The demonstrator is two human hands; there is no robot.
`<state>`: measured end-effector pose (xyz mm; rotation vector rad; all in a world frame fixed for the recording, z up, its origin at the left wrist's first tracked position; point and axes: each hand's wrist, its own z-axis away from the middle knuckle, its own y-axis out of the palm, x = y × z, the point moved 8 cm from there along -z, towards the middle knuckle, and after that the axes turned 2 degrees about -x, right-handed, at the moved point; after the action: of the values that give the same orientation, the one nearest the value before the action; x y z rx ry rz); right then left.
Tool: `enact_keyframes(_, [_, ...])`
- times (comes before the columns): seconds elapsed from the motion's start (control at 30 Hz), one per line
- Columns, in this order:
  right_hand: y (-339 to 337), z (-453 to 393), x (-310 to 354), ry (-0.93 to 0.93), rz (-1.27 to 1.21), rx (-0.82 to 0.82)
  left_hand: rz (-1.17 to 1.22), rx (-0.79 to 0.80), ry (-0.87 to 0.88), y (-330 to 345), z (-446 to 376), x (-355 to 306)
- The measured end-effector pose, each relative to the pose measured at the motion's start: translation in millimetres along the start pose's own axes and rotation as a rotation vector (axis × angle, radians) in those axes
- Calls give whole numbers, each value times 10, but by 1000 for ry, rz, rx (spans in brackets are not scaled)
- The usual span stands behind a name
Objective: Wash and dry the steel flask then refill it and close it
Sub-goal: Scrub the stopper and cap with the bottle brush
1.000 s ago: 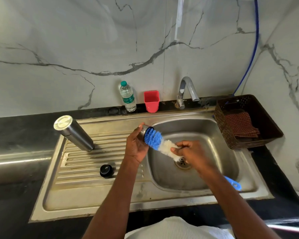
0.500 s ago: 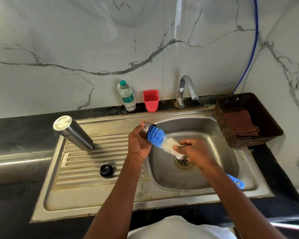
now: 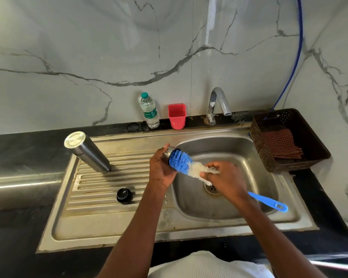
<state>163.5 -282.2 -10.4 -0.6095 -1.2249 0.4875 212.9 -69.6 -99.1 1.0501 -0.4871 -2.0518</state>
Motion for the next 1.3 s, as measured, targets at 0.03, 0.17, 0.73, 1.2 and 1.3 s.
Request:
enact_keyframes(0.03, [-36,24,78,-83,118,-23,-59,-34,-26,-51,7,-1])
enact_keyframes(0.17, [-49,95,378,-372,530,-32,-224,-242,-193,-274,16,47])
enact_keyframes(0.73, [-69,116,349,-381,562,-52,-427,-130,-71,-182,-6,67])
enact_keyframes(1.2, [-62,100,367,-349,568,-95,-253,-221,-185,-204,-56,175])
enact_keyframes(1.3, [-61,42,193,-179,411,-57,-219,-127,-116,-116,-95,205])
